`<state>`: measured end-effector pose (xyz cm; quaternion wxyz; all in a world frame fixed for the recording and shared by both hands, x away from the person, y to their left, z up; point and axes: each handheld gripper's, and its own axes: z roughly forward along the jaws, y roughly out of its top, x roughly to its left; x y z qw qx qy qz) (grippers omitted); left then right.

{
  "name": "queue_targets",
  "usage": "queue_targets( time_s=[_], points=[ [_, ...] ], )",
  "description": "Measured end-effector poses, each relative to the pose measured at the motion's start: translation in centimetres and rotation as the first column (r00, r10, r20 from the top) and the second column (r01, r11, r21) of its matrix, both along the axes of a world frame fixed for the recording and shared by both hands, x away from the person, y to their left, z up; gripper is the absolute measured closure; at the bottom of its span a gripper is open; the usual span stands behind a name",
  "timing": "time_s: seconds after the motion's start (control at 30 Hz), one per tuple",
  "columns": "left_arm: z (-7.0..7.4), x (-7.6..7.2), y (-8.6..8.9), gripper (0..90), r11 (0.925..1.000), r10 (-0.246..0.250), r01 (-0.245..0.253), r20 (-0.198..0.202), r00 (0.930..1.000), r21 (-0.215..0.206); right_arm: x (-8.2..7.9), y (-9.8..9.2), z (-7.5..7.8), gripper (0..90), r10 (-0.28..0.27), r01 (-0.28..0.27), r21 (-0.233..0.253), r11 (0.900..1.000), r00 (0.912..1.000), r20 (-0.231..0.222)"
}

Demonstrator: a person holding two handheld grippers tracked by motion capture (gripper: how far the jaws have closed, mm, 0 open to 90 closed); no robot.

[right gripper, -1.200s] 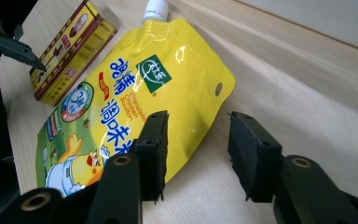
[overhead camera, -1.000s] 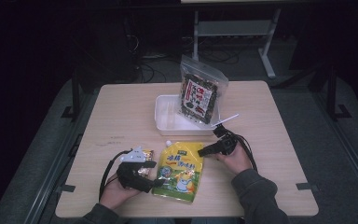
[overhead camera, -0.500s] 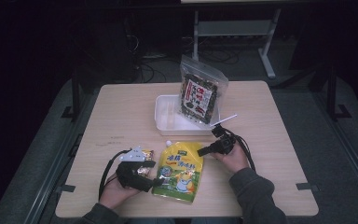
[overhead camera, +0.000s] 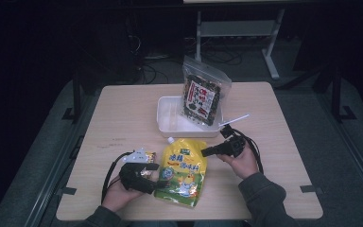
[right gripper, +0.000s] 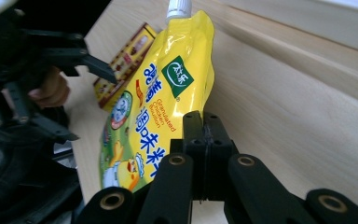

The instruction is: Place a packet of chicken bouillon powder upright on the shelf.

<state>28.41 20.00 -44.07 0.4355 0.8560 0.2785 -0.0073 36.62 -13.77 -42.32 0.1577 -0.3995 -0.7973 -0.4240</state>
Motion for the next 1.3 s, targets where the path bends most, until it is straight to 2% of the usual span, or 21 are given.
queue_targets(
  time_s=[0.23,0.4,0.47,0.5,0.57,0.63,0.67,0.77,0.83,0.9,1.07,1.17,1.3],
  points=[
    [-0.3,0.3,0.0,20.2,0.9997,0.014,-0.015,-0.029,0.9995,-0.019,-1.1,-0.1,2.1,89.5,0.02,-0.021,0.024,0.999,0.9989,0.042],
    [-0.7,0.7,-0.1,22.2,0.9994,0.0,-0.003,-0.063,0.998,-0.034,-1.9,-0.1,3.2,89.5,0.039,-0.041,0.03,0.999,0.997,0.067],
    [-0.7,0.8,-0.1,27.6,0.999,-0.01,0.007,-0.077,0.9969,-0.043,-2.1,-0.1,3.4,89.5,0.045,-0.048,0.037,0.998,0.9963,0.074],
    [-0.8,0.9,-0.1,27.6,0.9989,-0.015,0.011,-0.085,0.9963,-0.046,-2.1,-0.1,3.4,89.5,0.045,-0.048,0.037,0.998,0.9963,0.074],
    [-0.8,0.9,0.0,35.8,0.9982,-0.028,0.023,-0.094,0.9952,-0.056,-2.2,-0.2,3.7,89.5,0.057,-0.062,0.058,0.996,0.9953,0.079],
    [-0.9,1.0,0.0,38.2,0.9967,-0.043,0.036,-0.106,0.9934,-0.073,-2.3,-0.2,3.8,89.5,0.058,-0.064,0.062,0.996,0.9948,0.084],
    [-0.8,1.0,0.0,43.6,0.996,-0.049,0.04,-0.111,0.9927,-0.08,-2.4,-0.1,4.0,89.5,0.059,-0.065,0.06,0.996,0.9941,0.091],
    [-0.8,1.1,0.2,45.8,0.9945,-0.053,0.041,-0.125,0.9908,-0.096,-2.4,-0.1,4.0,89.5,0.062,-0.068,0.068,0.995,0.9941,0.09],
    [-0.8,1.2,0.4,51.5,0.993,-0.052,0.037,-0.132,0.9899,-0.112,-2.5,-0.3,4.1,89.5,0.062,-0.069,0.07,0.995,0.9938,0.093],
    [-0.7,1.2,0.6,53.7,0.9919,-0.055,0.039,-0.133,0.9895,-0.121,-2.5,-0.3,4.1,89.6,0.064,-0.071,0.075,0.995,0.9938,0.091],
    [-0.5,1.2,1.0,69.6,0.9859,-0.067,0.045,-0.131,0.9891,-0.161,-2.5,-0.8,4.2,89.5,0.07,-0.078,0.096,0.992,0.994,0.084],
    [-0.4,1.2,1.0,74.3,0.9836,-0.073,0.049,-0.133,0.9885,-0.174,-2.6,-0.9,4.3,89.4,0.08,-0.088,0.097,0.991,0.9933,0.083],
    [-0.4,1.1,1.0,75.9,0.9825,-0.082,0.06,-0.125,0.9887,-0.176,-2.5,-1.1,4.5,87.2,0.104,-0.111,0.098,0.989,0.9916,0.076]
  ],
)
